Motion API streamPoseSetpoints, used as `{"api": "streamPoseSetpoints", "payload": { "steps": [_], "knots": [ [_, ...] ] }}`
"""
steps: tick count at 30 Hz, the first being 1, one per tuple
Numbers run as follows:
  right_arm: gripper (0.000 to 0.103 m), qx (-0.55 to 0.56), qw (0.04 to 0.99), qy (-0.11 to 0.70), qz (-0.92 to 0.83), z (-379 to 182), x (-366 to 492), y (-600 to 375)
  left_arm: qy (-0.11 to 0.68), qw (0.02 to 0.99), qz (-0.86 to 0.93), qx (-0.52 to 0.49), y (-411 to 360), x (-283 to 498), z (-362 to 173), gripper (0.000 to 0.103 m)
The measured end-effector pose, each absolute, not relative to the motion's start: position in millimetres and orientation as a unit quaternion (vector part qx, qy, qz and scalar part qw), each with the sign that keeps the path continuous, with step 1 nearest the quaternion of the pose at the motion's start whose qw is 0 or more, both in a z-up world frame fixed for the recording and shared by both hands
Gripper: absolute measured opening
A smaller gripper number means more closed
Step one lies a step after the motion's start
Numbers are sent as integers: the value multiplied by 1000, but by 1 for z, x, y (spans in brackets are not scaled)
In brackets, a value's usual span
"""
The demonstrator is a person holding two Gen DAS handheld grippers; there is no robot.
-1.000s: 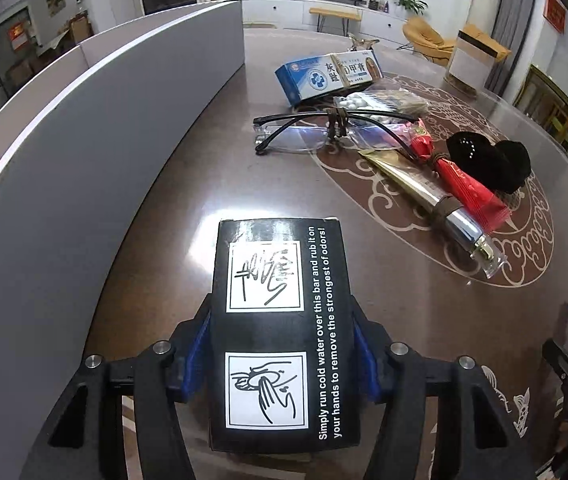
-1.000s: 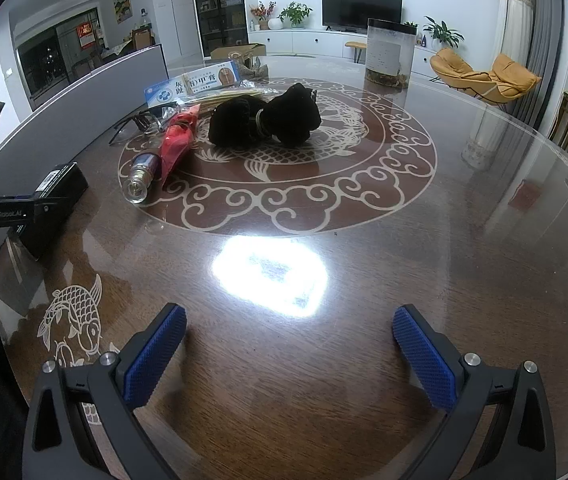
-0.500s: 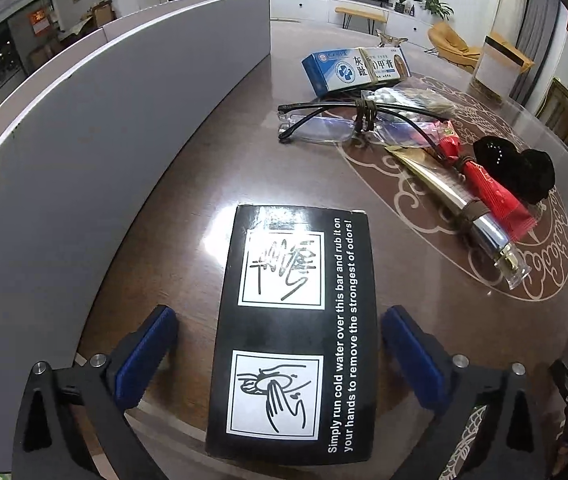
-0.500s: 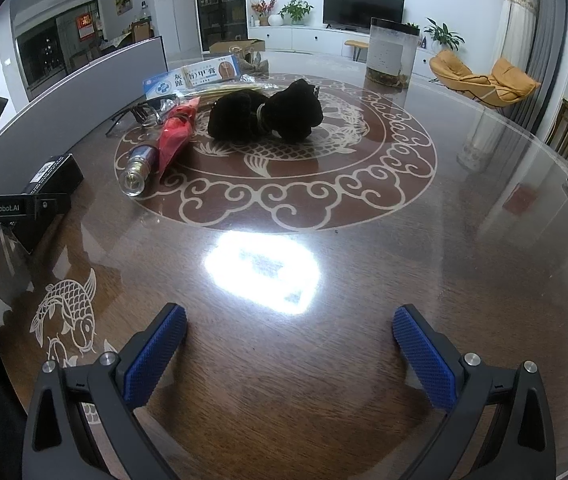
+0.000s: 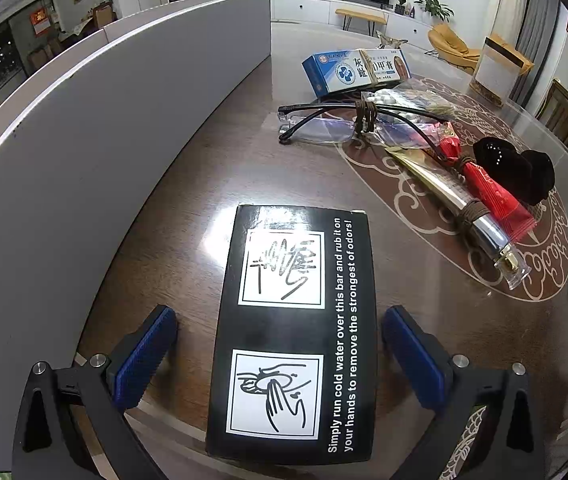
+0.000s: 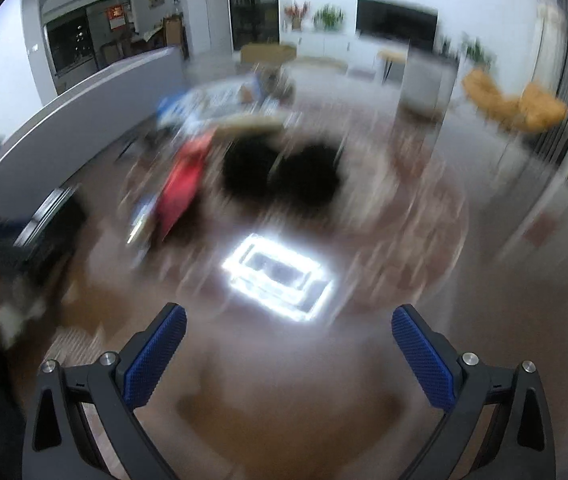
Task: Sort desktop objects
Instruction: 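Grasp the black knitted glove with the right gripper while the left holds the box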
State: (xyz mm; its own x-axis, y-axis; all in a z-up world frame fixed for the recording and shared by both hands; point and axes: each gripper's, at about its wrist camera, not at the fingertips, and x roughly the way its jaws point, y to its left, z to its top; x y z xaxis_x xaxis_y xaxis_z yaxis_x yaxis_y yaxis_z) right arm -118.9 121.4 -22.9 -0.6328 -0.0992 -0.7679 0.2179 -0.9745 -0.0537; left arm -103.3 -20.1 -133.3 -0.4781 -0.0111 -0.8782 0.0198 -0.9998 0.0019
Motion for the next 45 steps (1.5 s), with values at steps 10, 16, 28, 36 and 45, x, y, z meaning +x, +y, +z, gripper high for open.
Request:
{"api": "streamPoseSetpoints", "payload": {
  "steps": [10, 16, 28, 36, 45],
  "knots": [
    [102, 454, 252, 313, -795, -14, -224, 72, 6, 12, -862, 506, -23, -104, -129, 103],
    [74, 520, 275, 250, -769, -40, -250, 64, 7, 12, -864, 504, -23, -107, -131, 103],
    [44, 494, 175, 57, -850, -42, -127, 104, -13, -28, -881, 471, -6, -108, -127, 75],
    [48, 436, 90, 37, -895, -47, -68, 121, -15, -120, -872, 475, 14, -99, -122, 65],
    [83, 441, 99, 55, -890, -51, -91, 108, -33, -56, -864, 500, 11, -113, -135, 103]
  ]
}}
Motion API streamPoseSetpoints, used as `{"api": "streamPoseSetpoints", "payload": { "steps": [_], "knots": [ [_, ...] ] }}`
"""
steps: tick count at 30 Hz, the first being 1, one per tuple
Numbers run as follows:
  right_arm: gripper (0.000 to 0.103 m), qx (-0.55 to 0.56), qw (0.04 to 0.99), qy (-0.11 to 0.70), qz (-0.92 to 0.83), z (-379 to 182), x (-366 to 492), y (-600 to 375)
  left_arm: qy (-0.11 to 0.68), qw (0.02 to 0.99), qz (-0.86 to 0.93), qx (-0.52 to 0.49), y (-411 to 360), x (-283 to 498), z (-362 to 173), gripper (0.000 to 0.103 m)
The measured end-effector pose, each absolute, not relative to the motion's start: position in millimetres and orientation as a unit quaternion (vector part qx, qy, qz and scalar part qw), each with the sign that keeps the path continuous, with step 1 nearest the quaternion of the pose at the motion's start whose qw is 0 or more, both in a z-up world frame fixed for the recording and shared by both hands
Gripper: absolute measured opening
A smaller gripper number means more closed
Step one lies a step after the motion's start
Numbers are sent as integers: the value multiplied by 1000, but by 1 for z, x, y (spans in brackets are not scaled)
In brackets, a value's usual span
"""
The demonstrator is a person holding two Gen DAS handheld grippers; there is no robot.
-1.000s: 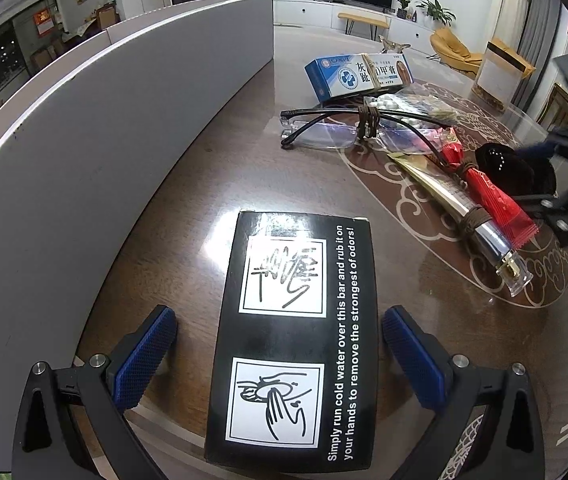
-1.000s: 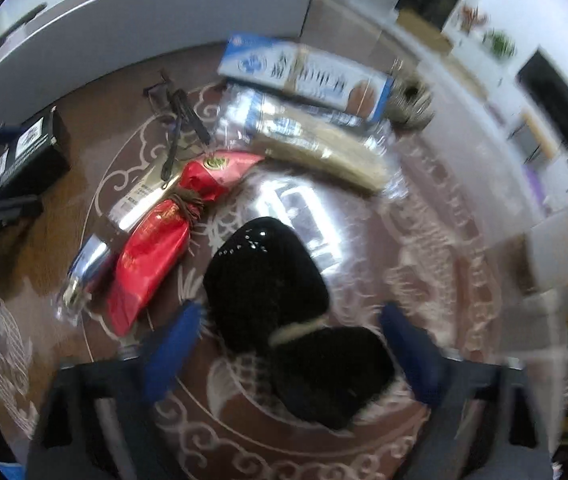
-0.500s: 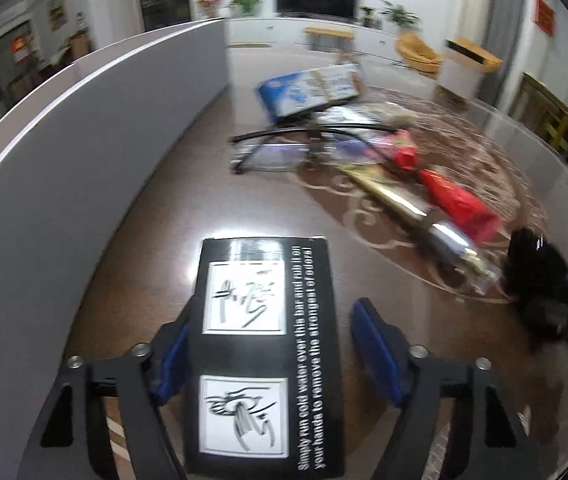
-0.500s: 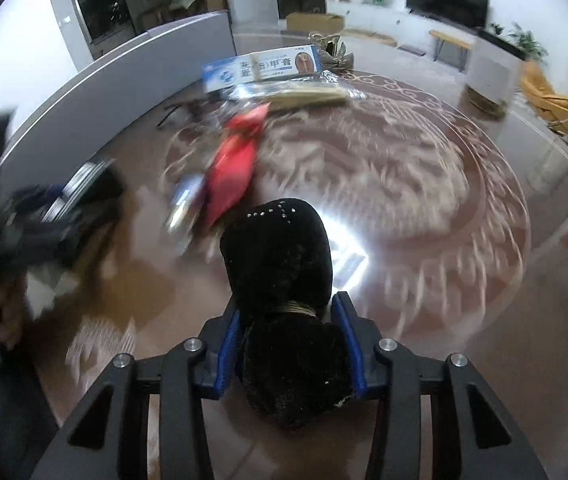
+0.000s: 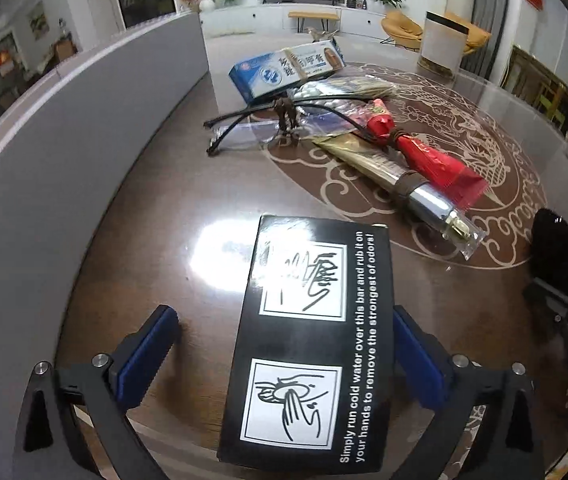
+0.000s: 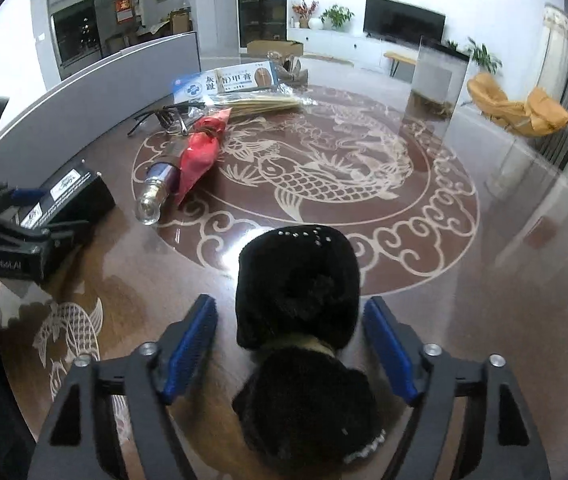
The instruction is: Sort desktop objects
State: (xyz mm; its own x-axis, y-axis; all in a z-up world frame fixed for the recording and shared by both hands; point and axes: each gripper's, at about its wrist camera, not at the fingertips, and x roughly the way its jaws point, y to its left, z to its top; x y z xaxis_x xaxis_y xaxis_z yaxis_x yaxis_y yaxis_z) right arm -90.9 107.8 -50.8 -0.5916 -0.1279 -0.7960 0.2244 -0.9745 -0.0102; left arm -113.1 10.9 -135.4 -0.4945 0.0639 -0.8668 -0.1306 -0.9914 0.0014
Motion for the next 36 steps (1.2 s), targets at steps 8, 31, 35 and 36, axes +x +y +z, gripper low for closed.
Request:
{"api": "streamPoseSetpoints", "payload": {
  "steps": [8, 31, 35, 36],
  "knots": [
    [103, 454, 105, 62, -883, -57, -94, 101, 30, 51, 865, -498, 9, -116, -136, 103],
    [103, 454, 107, 63, -882, -58, -94, 101, 31, 51, 865, -498, 8, -116, -135, 103],
    [103, 454, 107, 62, -883, -58, -94, 101, 31, 51, 865, -498, 8, -116, -135, 103],
    [103, 454, 107, 62, -883, -58, -94, 101, 31, 50, 865, -498, 9, -114, -134, 103]
  ]
}}
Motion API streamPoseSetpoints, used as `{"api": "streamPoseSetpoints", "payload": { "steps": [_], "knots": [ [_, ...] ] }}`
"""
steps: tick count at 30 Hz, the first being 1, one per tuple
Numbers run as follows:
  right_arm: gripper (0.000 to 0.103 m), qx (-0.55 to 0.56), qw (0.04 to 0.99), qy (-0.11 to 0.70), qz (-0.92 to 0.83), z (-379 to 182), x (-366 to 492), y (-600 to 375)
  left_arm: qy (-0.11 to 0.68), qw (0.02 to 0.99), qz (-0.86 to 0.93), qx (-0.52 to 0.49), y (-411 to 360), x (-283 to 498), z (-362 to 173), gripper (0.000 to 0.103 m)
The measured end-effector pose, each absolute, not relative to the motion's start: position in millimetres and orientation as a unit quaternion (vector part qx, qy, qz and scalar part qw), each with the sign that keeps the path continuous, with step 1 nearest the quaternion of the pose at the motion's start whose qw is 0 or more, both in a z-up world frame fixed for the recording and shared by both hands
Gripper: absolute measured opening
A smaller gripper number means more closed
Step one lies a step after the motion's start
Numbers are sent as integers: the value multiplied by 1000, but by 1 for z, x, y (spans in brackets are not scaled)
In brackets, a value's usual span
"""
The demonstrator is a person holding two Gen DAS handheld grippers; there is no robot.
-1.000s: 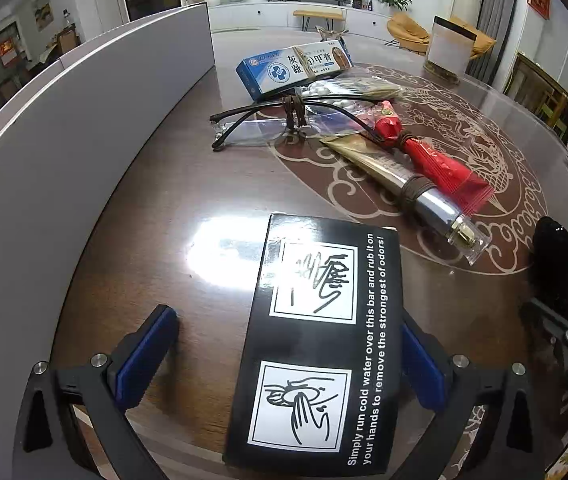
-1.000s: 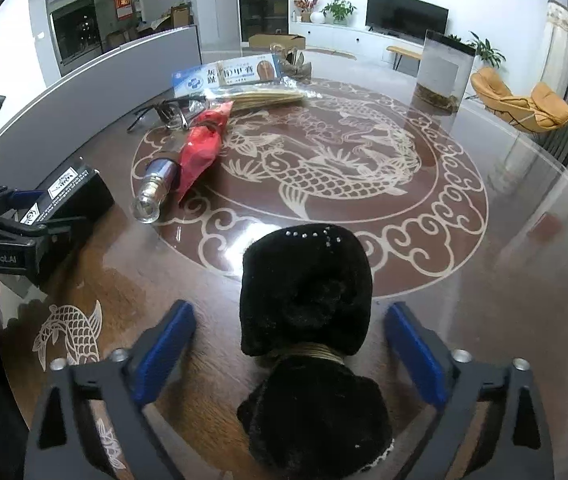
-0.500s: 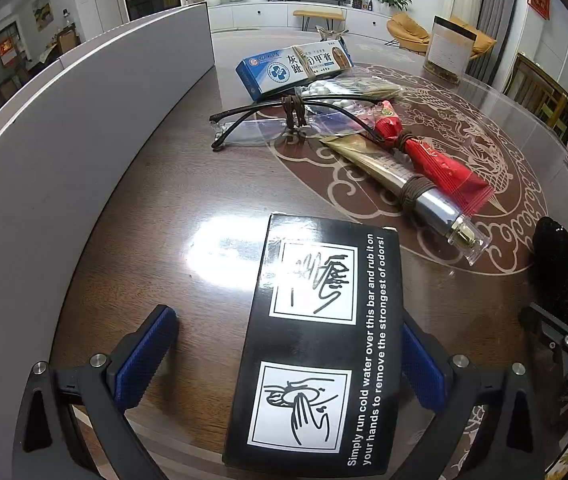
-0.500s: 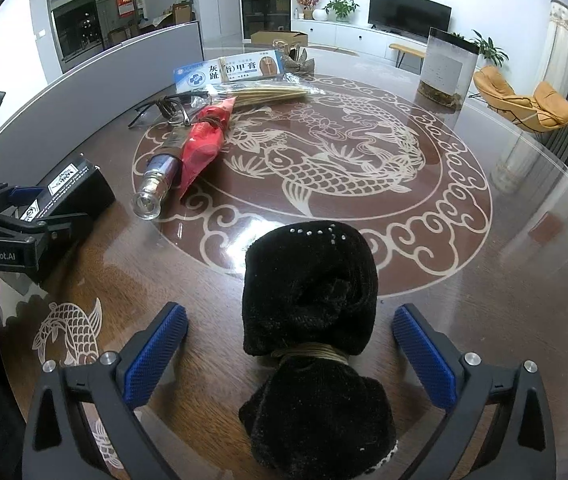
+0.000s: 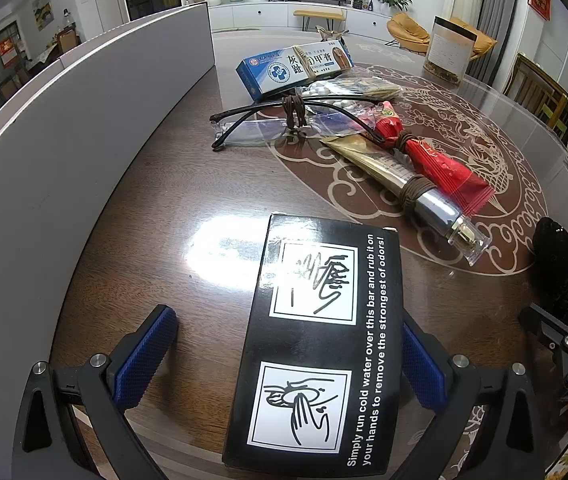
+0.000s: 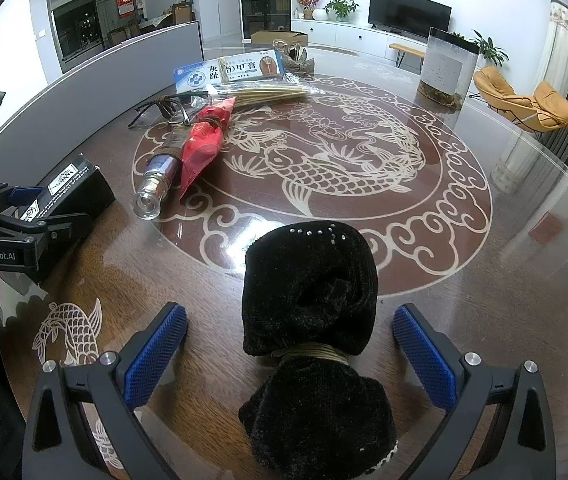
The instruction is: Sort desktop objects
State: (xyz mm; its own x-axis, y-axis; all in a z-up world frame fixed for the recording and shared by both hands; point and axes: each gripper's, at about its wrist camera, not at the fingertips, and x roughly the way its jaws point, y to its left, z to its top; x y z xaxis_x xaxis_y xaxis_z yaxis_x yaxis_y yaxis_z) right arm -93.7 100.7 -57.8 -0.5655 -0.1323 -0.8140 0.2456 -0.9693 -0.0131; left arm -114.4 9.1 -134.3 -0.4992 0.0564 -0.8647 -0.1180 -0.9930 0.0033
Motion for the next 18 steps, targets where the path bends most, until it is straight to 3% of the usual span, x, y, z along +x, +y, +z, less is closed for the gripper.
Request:
{"api": "streamPoseSetpoints", "payload": {
  "steps": [18],
  "knots": [
    [103, 454, 107, 62, -883, -58, -94, 101, 30, 50, 866, -497, 10, -115, -135, 103]
  ]
}}
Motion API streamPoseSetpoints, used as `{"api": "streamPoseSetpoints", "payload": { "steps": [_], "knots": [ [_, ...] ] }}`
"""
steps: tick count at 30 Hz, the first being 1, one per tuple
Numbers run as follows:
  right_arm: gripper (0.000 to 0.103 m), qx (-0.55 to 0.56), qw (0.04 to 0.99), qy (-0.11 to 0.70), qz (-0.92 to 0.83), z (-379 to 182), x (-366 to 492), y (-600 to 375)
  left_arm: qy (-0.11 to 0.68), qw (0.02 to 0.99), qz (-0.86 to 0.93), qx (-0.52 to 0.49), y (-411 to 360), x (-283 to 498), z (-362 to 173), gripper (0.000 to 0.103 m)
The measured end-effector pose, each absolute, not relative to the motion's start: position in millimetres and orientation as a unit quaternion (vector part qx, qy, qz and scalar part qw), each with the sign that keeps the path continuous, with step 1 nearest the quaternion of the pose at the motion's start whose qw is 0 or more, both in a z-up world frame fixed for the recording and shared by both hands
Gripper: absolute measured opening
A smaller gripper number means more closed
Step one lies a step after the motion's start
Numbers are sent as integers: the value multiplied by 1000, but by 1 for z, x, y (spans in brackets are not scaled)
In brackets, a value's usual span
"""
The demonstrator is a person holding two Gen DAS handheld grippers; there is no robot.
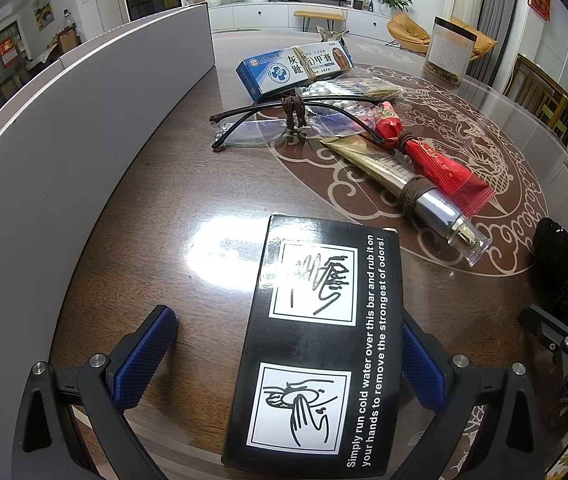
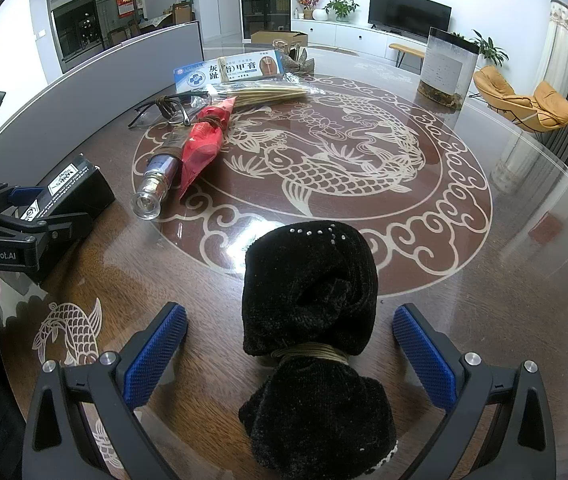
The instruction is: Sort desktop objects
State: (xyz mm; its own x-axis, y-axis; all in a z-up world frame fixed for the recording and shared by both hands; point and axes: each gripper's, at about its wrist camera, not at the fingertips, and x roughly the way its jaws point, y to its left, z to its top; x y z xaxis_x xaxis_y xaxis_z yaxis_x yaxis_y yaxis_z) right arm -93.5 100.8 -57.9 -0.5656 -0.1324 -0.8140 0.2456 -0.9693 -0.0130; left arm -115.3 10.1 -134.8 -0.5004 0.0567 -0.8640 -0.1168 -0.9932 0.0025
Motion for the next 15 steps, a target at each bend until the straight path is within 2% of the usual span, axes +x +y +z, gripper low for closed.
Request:
{"api": "streamPoseSetpoints", "payload": {
  "steps": [11, 15],
  "knots": [
    [103, 455, 111, 65, -881, -58, -93, 101, 30, 51, 864, -500, 11, -116, -134, 103],
    [102, 486, 134, 87, -859, -56, -101, 100, 35, 58, 856, -513, 13, -118, -132, 103]
  ]
}}
